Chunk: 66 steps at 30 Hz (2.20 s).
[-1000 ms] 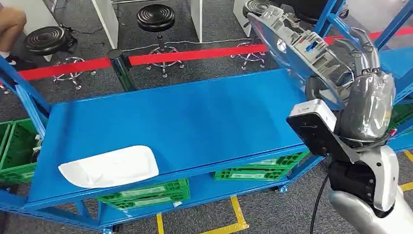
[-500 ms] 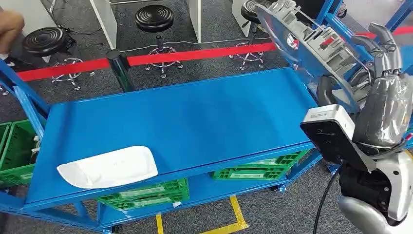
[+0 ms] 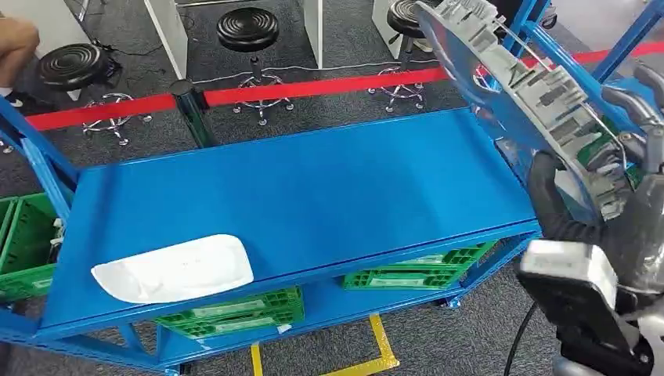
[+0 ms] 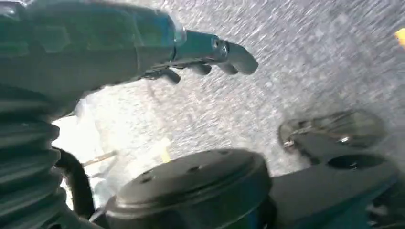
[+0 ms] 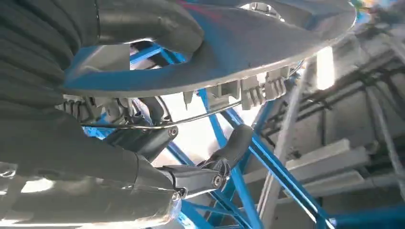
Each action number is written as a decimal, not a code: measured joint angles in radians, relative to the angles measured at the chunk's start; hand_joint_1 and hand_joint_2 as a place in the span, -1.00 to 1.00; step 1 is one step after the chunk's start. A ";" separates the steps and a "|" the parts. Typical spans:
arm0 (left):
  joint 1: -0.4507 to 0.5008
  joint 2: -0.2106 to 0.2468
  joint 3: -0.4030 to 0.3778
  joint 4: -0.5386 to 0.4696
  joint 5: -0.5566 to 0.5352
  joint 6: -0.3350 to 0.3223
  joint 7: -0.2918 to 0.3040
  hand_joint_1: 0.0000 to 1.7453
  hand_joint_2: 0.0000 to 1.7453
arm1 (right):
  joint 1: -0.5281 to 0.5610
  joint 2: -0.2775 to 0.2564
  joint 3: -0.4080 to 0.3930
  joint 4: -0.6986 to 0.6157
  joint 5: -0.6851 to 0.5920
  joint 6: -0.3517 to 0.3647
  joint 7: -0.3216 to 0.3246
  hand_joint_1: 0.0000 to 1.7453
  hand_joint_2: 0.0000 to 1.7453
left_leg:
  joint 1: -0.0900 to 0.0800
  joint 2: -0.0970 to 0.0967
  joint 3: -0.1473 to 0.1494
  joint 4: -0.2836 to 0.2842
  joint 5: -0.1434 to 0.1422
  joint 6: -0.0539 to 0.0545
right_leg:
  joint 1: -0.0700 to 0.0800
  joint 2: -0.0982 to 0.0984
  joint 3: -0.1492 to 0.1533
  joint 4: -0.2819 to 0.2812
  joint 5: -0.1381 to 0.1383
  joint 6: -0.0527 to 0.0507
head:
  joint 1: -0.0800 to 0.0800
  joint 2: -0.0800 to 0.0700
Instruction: Take the parts from the cabinet and place them on the table.
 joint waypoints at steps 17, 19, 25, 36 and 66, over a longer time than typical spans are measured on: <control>0.006 0.078 0.029 0.002 0.108 0.040 -0.099 -1.00 1.00 | 0.211 0.133 0.053 -0.076 -0.058 -0.195 -0.253 1.00 1.00 | 0.001 0.004 0.002 -0.001 -0.001 -0.001 | 0.000 0.003 0.000 0.000 -0.001 -0.001 | 0.000 0.000; 0.006 0.081 0.031 0.002 0.108 0.040 -0.098 -1.00 1.00 | 0.221 0.143 0.059 -0.081 -0.055 -0.197 -0.253 1.00 1.00 | 0.001 0.005 0.002 -0.001 -0.001 -0.001 | 0.000 0.004 0.000 0.000 -0.001 -0.001 | 0.000 0.000; 0.007 0.086 0.038 0.002 0.108 0.040 -0.099 -1.00 1.00 | 0.241 0.161 0.066 -0.092 -0.042 -0.207 -0.253 1.00 1.00 | 0.000 0.005 0.002 -0.001 -0.001 0.000 | 0.000 0.004 0.000 0.000 -0.001 -0.001 | 0.000 0.000; 0.008 0.077 0.052 0.001 0.100 0.031 -0.112 -1.00 1.00 | 0.257 0.171 0.080 -0.129 -0.122 -0.200 -0.263 1.00 1.00 | 0.000 0.004 0.002 -0.001 -0.001 0.000 | 0.000 0.004 0.000 0.000 -0.001 -0.001 | 0.000 0.000; 0.008 0.066 0.052 0.001 0.093 0.027 -0.141 -1.00 1.00 | 0.231 0.170 0.058 -0.148 -0.660 -0.135 -0.477 1.00 1.00 | 0.000 0.003 0.002 -0.001 -0.001 0.000 | 0.000 0.004 0.000 0.000 -0.001 -0.001 | 0.000 0.000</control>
